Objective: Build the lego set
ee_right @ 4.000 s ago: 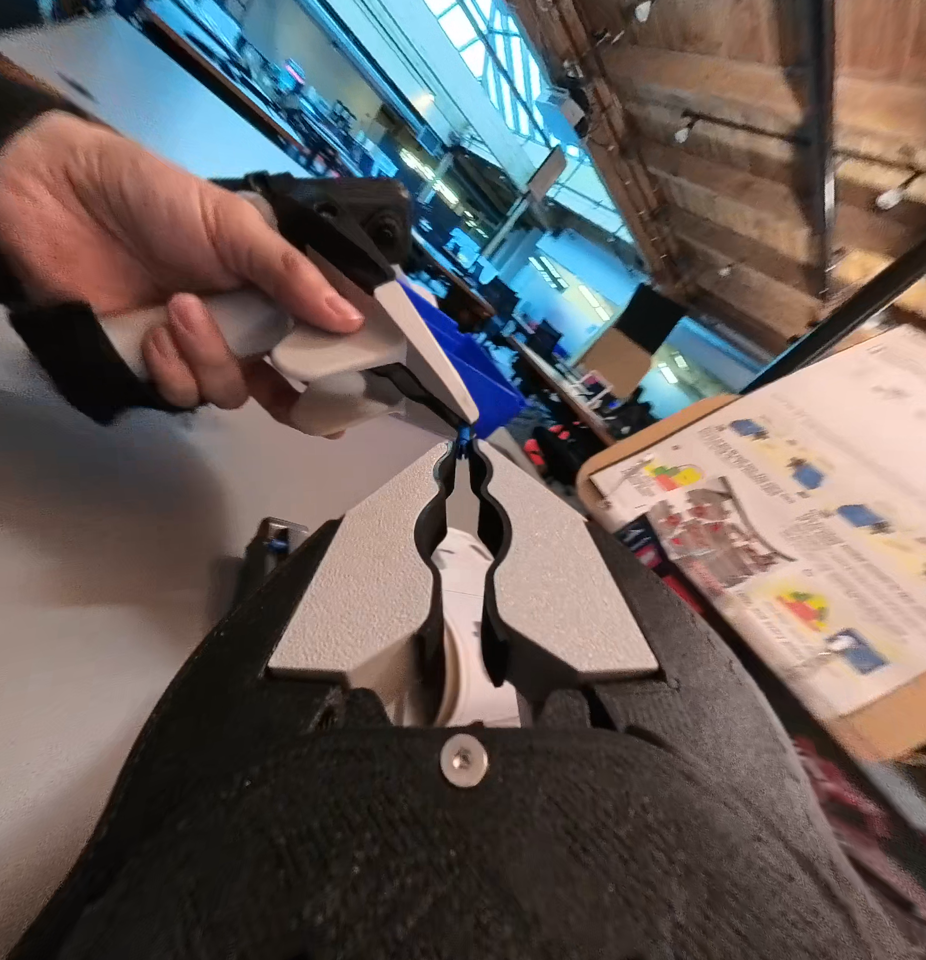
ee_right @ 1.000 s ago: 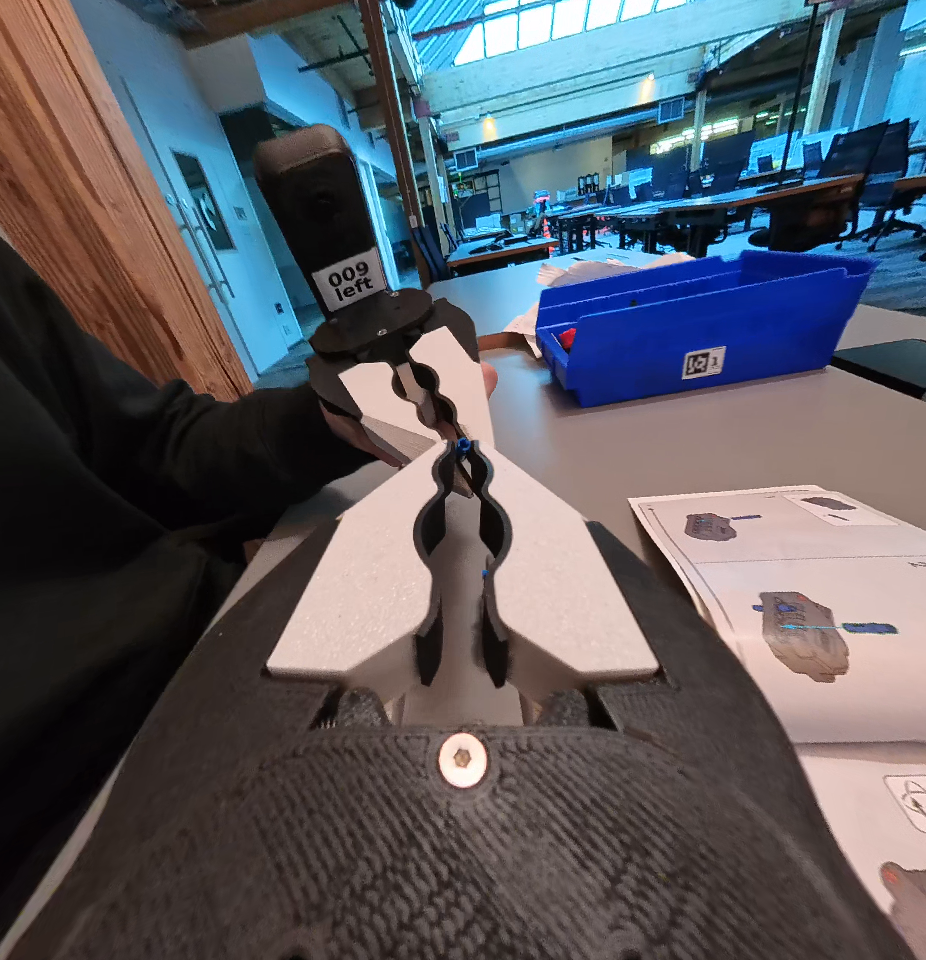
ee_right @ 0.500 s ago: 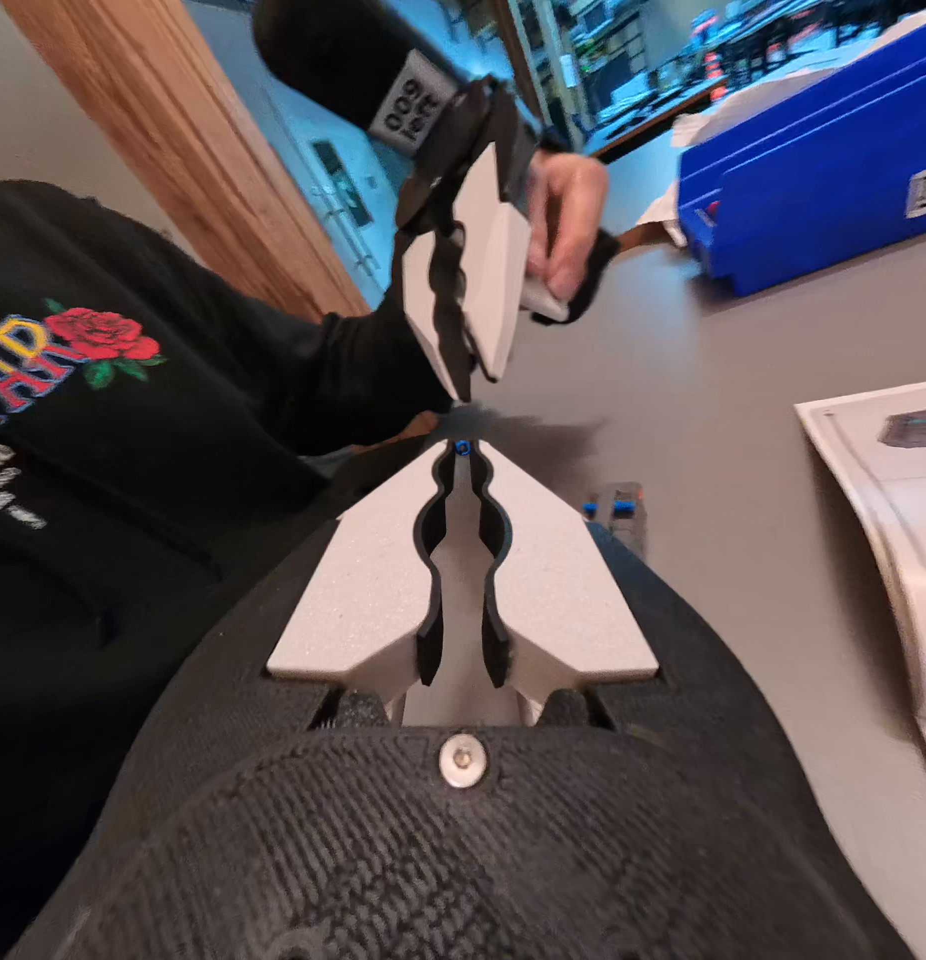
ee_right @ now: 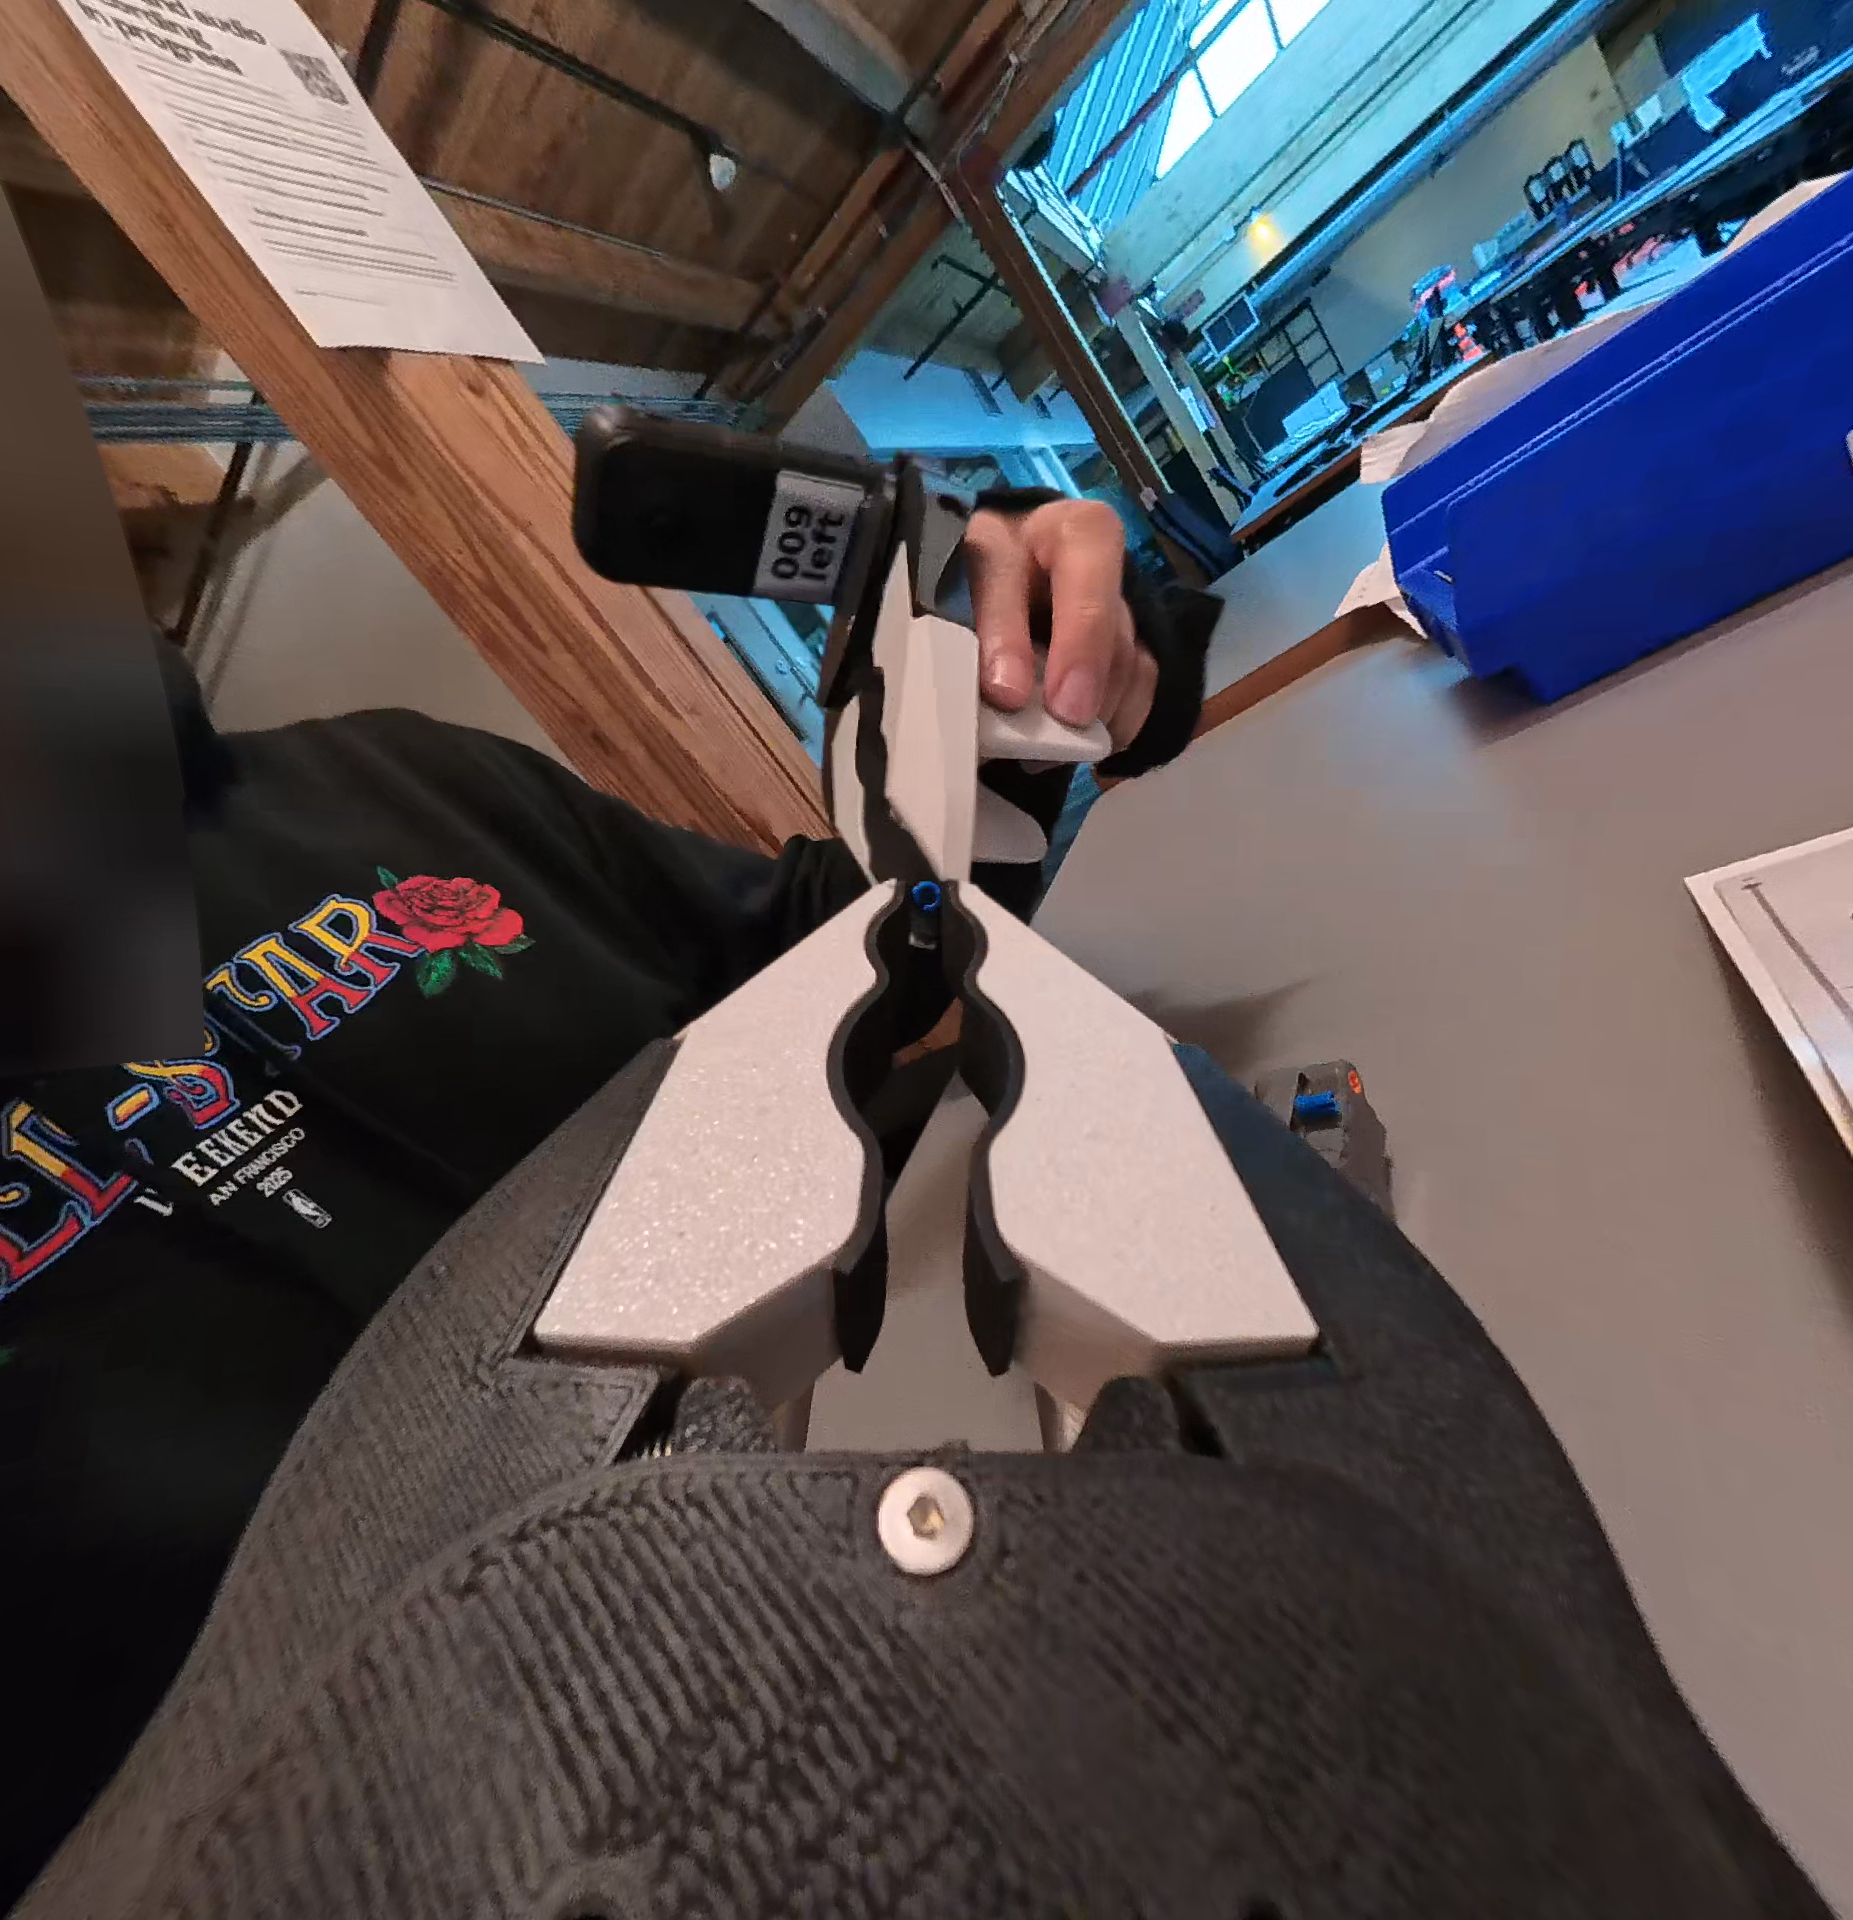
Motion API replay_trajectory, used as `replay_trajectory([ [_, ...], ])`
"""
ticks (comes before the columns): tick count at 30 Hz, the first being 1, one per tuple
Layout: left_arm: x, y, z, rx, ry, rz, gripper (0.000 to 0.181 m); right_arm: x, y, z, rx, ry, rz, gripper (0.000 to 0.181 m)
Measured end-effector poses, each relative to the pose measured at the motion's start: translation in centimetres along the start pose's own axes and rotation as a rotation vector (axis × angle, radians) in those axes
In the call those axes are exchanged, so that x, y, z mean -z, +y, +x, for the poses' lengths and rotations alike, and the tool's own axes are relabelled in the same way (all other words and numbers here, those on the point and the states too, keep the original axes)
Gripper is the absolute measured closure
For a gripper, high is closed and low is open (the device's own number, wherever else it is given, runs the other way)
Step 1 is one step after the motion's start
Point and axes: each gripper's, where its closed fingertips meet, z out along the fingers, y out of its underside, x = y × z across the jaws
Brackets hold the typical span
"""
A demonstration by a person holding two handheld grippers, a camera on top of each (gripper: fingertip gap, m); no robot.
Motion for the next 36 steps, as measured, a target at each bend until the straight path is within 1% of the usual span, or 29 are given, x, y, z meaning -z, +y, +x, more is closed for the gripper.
replay_trajectory([
  [2, -0.1, 0.0, -0.1, -0.005, -0.033, -0.009, 0.177, -0.1, 0.2, -0.1, 0.002, -0.003, -0.008, 0.178],
  [6, 0.0, 0.1, -0.6, 0.004, -0.110, -0.029, 0.179, -0.1, -0.3, 0.1, 0.012, 0.012, 0.022, 0.178],
  [10, -0.1, 0.6, -1.9, 0.081, -0.256, -0.038, 0.181, 0.2, -1.3, 0.9, 0.005, 0.054, 0.100, 0.178],
  [13, -0.1, 1.2, -2.9, 0.116, -0.383, -0.048, 0.181, 0.5, -2.1, 1.4, -0.006, 0.085, 0.157, 0.171],
  [16, 0.2, 1.7, -3.9, 0.127, -0.512, -0.063, 0.181, 0.5, -2.1, 1.9, -0.017, 0.112, 0.168, 0.167],
  [17, 0.4, 1.8, -4.2, 0.126, -0.552, -0.068, 0.181, 0.4, -2.0, 2.1, -0.019, 0.125, 0.167, 0.163],
  [19, 0.5, 2.0, -4.5, 0.123, -0.609, -0.079, 0.181, 0.0, -1.9, 2.5, -0.019, 0.151, 0.171, 0.160],
  [21, 0.1, 2.2, -4.3, 0.112, -0.629, -0.099, 0.181, -0.4, -2.0, 3.1, -0.011, 0.187, 0.186, 0.162],
  [24, 0.0, 2.1, -4.4, 0.083, -0.680, -0.106, 0.181, -0.6, -2.2, 3.4, 0.003, 0.210, 0.211, 0.174],
  [26, -0.2, 2.2, -4.2, 0.080, -0.659, -0.115, 0.181, -0.5, -1.8, 3.5, 0.012, 0.219, 0.177, 0.174],
  [28, -0.4, 2.1, -3.6, 0.086, -0.597, -0.090, 0.180, -0.4, -1.4, 3.3, 0.024, 0.215, 0.129, 0.175],
  [30, -0.6, 1.6, -2.4, 0.090, -0.455, -0.042, 0.174, -0.4, -0.7, 2.7, 0.071, 0.198, 0.051, 0.177],
  [32, -0.2, 1.0, -1.5, 0.139, -0.316, 0.018, 0.168, -0.6, 0.3, 2.0, 0.165, 0.188, -0.056, 0.178],
  [33, 0.2, 0.6, -1.4, 0.163, -0.269, 0.049, 0.160, -0.7, 1.0, 1.9, 0.221, 0.199, -0.117, 0.179],
  [35, 1.0, -0.3, -1.0, 0.193, -0.165, 0.096, 0.160, -0.7, 2.1, 2.5, 0.300, 0.254, -0.209, 0.179],
  [36, 1.3, -0.5, -1.0, 0.207, -0.130, 0.099, 0.160, -0.7, 2.5, 3.0, 0.331, 0.286, -0.242, 0.179],
])
